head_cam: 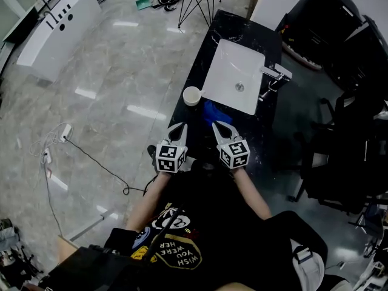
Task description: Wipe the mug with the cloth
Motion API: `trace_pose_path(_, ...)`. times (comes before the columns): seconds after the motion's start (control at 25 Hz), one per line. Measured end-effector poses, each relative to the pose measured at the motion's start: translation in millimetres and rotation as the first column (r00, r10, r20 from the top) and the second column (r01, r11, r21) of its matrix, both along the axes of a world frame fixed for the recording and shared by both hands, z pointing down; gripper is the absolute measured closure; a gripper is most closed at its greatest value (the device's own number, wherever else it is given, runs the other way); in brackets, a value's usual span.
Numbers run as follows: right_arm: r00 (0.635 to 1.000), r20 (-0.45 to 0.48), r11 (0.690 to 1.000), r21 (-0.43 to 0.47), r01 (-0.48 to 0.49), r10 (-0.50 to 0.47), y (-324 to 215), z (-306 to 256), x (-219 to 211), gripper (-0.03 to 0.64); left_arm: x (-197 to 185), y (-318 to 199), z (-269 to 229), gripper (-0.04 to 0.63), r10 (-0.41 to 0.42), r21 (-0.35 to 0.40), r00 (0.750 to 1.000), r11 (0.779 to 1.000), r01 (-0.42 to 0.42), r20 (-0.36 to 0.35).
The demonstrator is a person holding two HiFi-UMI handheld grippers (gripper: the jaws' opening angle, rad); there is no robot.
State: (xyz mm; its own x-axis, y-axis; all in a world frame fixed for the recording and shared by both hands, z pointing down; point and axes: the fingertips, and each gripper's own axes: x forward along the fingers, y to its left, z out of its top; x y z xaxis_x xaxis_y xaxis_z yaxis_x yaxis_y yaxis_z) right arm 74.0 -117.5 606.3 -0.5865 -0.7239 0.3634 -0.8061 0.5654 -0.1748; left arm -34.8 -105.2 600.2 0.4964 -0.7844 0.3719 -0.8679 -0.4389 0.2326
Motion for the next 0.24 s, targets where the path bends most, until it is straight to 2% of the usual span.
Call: trace_pose_path(0.24, 0.999, -0.010, 0.999, -0.013, 0.034, -0.034, 15, 8, -3, 0.615, 4, 13, 5, 0.594, -0.003, -0.018, 1.000, 1.000, 0.003, -0.016)
